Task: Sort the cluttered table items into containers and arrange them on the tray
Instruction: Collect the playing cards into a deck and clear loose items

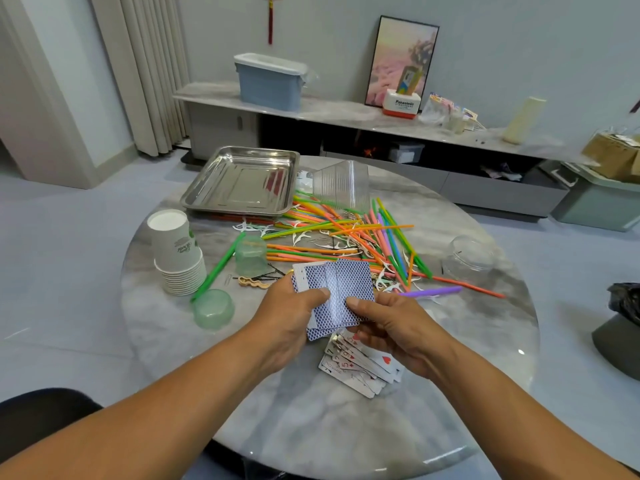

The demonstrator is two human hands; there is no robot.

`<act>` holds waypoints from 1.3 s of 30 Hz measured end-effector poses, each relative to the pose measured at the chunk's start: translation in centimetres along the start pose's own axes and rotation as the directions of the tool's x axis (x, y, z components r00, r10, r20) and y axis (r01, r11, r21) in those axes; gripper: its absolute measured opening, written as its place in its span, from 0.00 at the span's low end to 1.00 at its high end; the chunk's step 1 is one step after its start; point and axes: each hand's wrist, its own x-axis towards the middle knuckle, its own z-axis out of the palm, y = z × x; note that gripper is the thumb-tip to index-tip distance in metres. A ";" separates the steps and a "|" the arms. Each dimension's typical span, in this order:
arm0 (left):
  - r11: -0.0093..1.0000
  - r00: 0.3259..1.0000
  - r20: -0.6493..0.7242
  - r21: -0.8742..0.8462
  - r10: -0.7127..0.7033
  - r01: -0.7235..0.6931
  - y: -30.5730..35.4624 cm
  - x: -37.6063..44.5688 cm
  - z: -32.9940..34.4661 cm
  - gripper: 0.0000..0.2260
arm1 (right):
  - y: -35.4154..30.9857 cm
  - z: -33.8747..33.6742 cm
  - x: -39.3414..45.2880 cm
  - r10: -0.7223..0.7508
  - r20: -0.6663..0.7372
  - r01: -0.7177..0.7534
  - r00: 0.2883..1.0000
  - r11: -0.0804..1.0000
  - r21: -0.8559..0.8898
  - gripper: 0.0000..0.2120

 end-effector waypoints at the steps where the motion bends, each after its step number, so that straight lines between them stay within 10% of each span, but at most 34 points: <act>1: 1.000 1.000 -0.007 0.008 0.007 -0.007 0.1 -0.1 0.0 0.12 | 0.1 0.1 0.0 0.000 0.008 0.000 1.000 1.000 -0.009 0.12; 12: 0.998 0.996 -0.084 -0.057 -0.013 0.008 0.2 0.0 0.3 0.10 | 0.3 0.4 0.3 -0.026 0.030 0.026 0.999 0.999 -0.020 0.11; 19: 0.993 0.988 -0.135 -0.107 -0.070 0.055 0.6 -0.1 0.4 0.09 | 0.4 0.6 0.3 -0.331 -0.116 0.319 0.936 0.941 -0.112 0.06; 23: 0.992 0.992 -0.095 -0.103 -0.078 0.068 0.6 -0.4 0.7 0.09 | 1.1 1.0 -0.1 -0.736 -0.050 0.455 0.675 0.469 -0.757 0.07; 29: 0.933 0.991 0.074 -0.336 -0.113 0.132 0.8 -0.9 0.7 0.20 | 2.6 3.1 -0.9 -0.687 0.236 0.311 0.687 -0.014 -0.950 0.26; 31: 0.932 0.986 0.115 -0.329 -0.122 0.154 0.7 -1.0 0.4 0.19 | 2.5 2.8 -0.7 -0.666 0.193 0.316 0.721 0.067 -0.946 0.26; 35: 0.980 0.989 0.131 -0.179 -0.070 0.093 -0.1 -0.9 -0.3 0.14 | 1.4 2.2 -0.4 -0.580 -0.009 0.416 0.815 0.595 -0.688 0.10; 39: 0.999 0.998 0.059 -0.022 -0.034 0.035 -0.3 -0.8 -0.2 0.12 | 0.6 1.8 -0.4 -0.473 -0.132 0.432 0.871 0.865 -0.255 0.32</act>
